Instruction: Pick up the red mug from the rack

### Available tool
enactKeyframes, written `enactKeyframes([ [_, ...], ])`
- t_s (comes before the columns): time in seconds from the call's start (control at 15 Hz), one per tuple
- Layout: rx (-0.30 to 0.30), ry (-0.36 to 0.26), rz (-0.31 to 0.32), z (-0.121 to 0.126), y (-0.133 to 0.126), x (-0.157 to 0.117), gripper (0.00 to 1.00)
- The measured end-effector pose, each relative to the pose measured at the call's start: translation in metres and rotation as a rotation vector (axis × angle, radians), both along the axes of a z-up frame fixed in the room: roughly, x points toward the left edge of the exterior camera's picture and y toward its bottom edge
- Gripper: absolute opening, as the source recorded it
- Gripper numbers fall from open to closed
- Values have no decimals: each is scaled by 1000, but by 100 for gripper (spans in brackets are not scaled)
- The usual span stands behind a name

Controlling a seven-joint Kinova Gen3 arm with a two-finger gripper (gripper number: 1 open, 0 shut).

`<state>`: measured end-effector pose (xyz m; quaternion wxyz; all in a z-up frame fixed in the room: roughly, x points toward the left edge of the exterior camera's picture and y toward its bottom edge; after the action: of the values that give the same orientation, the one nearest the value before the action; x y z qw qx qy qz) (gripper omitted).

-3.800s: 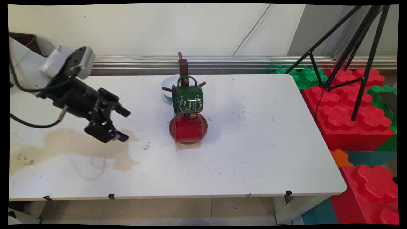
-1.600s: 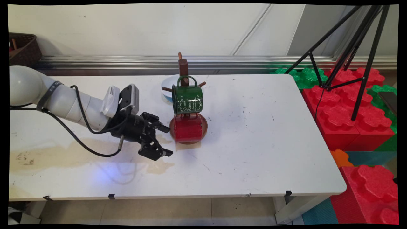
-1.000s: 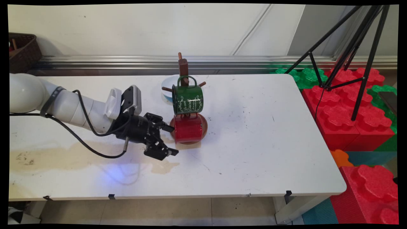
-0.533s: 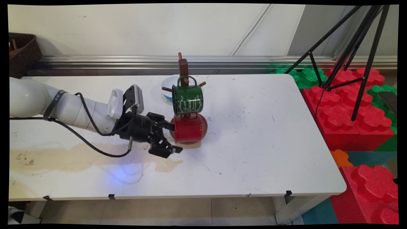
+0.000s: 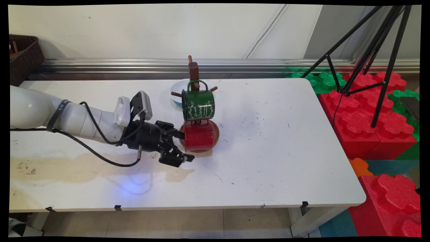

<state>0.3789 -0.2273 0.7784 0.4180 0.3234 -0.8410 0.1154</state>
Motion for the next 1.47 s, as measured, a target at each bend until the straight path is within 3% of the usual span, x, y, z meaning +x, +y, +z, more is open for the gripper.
enactKeyframes([
  [1.47, 5, 53, 31, -7, 2, 2, 100],
])
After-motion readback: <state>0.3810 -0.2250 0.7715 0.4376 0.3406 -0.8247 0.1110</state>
